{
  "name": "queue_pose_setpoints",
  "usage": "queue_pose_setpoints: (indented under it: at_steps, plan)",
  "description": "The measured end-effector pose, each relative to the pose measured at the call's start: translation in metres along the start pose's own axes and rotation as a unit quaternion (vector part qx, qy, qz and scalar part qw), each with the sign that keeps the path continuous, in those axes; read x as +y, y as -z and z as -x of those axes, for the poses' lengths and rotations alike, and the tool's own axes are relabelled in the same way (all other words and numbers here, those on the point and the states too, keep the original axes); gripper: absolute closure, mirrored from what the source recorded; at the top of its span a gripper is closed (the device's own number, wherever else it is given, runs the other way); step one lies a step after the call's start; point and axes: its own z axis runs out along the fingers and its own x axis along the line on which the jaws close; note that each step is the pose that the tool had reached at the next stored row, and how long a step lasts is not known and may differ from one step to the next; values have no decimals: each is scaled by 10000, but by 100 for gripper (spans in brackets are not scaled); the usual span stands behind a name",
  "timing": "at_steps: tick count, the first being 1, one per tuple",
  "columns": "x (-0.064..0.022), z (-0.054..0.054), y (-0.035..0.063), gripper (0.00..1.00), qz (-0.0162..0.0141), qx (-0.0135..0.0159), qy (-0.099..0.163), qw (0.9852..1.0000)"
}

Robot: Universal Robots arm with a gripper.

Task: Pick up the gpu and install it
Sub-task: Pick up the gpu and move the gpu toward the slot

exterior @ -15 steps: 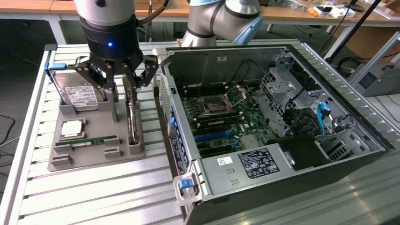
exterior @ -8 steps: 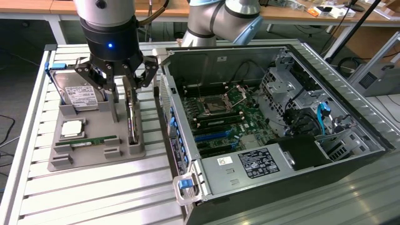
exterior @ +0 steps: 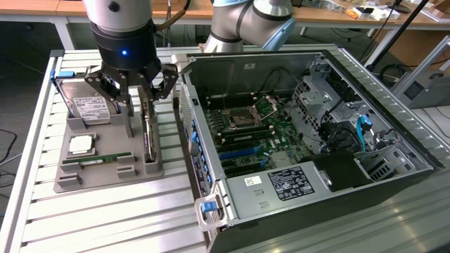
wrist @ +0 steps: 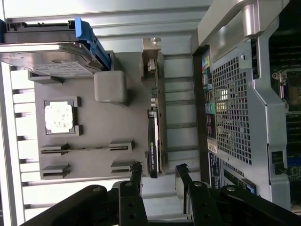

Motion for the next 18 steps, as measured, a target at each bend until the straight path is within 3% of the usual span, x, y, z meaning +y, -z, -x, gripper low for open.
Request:
queue_pose_setpoints:
  at_steps: [18]
  plan:
    - [-2, -1, -46, 58, -1, 0, 0, 10000]
